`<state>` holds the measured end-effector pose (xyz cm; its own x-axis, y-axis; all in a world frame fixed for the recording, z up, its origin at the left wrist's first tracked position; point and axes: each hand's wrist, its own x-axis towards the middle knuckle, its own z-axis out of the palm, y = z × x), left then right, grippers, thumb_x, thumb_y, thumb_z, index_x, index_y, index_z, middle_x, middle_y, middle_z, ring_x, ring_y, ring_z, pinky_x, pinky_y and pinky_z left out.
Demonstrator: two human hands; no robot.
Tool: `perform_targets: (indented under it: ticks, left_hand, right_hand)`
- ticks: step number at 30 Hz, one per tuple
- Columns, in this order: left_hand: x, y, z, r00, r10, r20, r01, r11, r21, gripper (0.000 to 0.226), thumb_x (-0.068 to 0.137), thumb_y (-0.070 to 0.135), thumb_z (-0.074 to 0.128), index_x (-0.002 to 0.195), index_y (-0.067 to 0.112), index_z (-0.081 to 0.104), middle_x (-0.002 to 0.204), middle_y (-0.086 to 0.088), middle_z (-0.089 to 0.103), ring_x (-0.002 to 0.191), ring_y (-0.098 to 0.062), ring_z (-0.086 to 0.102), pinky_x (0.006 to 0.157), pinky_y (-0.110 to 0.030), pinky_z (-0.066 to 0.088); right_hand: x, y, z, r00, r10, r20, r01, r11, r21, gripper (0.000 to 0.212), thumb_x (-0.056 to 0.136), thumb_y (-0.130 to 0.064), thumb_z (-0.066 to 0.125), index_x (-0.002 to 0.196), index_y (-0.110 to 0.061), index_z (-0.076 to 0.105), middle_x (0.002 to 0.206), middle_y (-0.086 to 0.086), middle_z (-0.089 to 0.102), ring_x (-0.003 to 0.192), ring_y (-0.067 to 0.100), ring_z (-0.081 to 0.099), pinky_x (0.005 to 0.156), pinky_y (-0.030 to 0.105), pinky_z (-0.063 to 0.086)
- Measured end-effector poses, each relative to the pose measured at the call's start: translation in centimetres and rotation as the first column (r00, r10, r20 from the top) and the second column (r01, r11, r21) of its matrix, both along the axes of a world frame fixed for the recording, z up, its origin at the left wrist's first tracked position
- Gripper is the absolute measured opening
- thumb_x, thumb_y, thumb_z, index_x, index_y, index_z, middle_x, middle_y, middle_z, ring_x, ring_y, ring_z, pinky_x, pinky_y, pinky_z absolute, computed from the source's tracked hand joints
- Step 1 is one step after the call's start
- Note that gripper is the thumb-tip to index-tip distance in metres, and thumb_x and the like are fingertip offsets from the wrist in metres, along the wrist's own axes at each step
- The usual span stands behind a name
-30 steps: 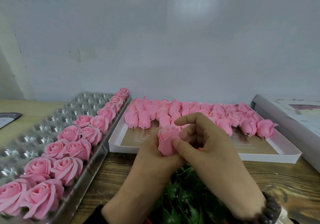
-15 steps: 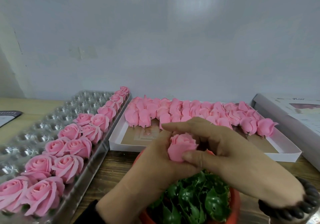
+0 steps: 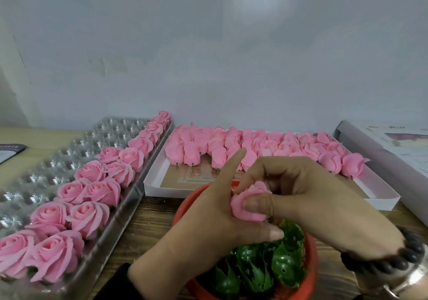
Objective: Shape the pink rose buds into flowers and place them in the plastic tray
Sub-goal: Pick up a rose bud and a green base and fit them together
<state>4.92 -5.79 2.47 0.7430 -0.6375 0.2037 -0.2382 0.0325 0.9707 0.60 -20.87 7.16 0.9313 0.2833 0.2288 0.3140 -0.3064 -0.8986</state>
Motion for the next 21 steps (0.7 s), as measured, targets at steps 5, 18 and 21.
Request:
perform_targets:
  ticks: [5, 18, 21]
  left_hand:
    - [0.3, 1.7, 1.6, 0.989, 0.110, 0.097, -0.120, 0.987, 0.106, 0.074, 0.065, 0.043, 0.079, 0.128, 0.042, 0.041, 0.094, 0.009, 0.070, 0.084, -0.005, 0.068, 0.071, -0.013, 0.052]
    - [0.2, 3.9, -0.3, 0.835, 0.344, 0.429, -0.477, 0.841, 0.255, 0.017, 0.066, 0.025, 0.078, 0.068, 0.031, 0.063, 0.070, 0.009, 0.061, 0.072, -0.001, 0.057, 0.066, -0.013, 0.044]
    - [-0.4, 2.9, -0.6, 0.831, 0.258, 0.492, -0.452, 0.829, 0.329, 0.019, 0.074, 0.027, 0.074, 0.085, 0.038, 0.063, 0.083, 0.018, 0.060, 0.086, 0.001, 0.054, 0.083, -0.025, 0.046]
  right_hand:
    - [0.4, -0.1, -0.9, 0.975, -0.216, 0.056, 0.206, 0.967, 0.147, 0.023, 0.057, -0.037, 0.073, 0.074, -0.022, 0.071, 0.076, 0.019, 0.069, 0.072, 0.043, 0.063, 0.072, 0.053, 0.053]
    - [-0.2, 1.0, -3.0, 0.855, -0.511, 0.086, 0.451, 0.816, 0.362, 0.021, 0.057, -0.037, 0.070, 0.074, -0.025, 0.071, 0.070, 0.016, 0.062, 0.056, 0.016, 0.053, 0.055, 0.027, 0.050]
    - [-0.4, 0.7, -4.1, 0.805, -0.589, 0.070, 0.516, 0.753, 0.409, 0.016, 0.061, -0.032, 0.069, 0.072, -0.020, 0.069, 0.071, 0.016, 0.063, 0.058, 0.014, 0.054, 0.054, 0.022, 0.049]
